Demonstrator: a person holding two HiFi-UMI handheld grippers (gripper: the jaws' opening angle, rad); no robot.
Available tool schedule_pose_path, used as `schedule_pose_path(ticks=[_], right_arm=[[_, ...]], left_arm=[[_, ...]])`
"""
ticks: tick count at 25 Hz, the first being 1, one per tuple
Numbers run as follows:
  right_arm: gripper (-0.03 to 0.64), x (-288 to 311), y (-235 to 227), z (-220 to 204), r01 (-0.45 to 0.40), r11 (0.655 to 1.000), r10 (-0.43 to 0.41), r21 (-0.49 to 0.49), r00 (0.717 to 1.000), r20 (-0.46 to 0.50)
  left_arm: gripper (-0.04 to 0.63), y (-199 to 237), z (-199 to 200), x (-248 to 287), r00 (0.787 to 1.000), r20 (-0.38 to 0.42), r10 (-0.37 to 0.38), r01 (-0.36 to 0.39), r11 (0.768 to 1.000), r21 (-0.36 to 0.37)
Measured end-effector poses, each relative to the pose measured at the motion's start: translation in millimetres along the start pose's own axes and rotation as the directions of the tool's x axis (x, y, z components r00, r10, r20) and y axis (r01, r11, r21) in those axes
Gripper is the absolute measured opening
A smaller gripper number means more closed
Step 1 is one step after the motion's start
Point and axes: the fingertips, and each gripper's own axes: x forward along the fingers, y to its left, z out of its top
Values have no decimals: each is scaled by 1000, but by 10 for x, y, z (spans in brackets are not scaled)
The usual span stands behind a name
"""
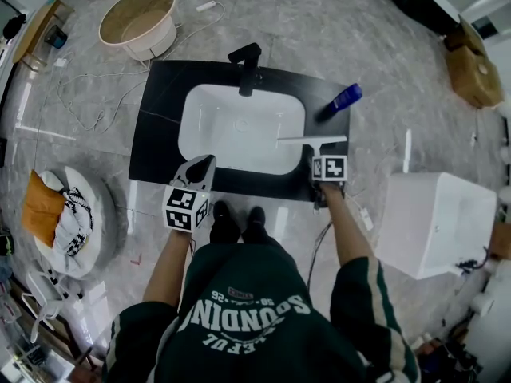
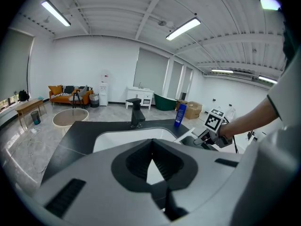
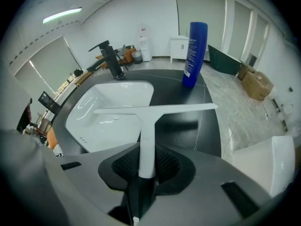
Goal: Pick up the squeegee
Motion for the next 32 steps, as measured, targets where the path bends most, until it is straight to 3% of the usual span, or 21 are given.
schedule_pose_path(ticks=[8, 16, 25, 32], right_arm=[[75, -318, 443, 203, -35, 998, 41, -56, 992, 120], [75, -780, 951, 588, -87, 991, 111, -101, 960, 259], [75, -1425, 1397, 980, -136, 979, 188, -149, 880, 436], [75, -1853, 1596, 1151, -153, 972, 227, -177, 800, 556]], left_arm=[[2, 173, 108, -136, 999, 44, 24, -25, 1000, 17], [2, 280, 376, -286, 994, 106, 39, -45, 998, 52], [2, 407, 721, -474, 981, 183, 59, -78, 992, 96], [2, 460, 908, -605, 970, 231, 77, -102, 990, 98]])
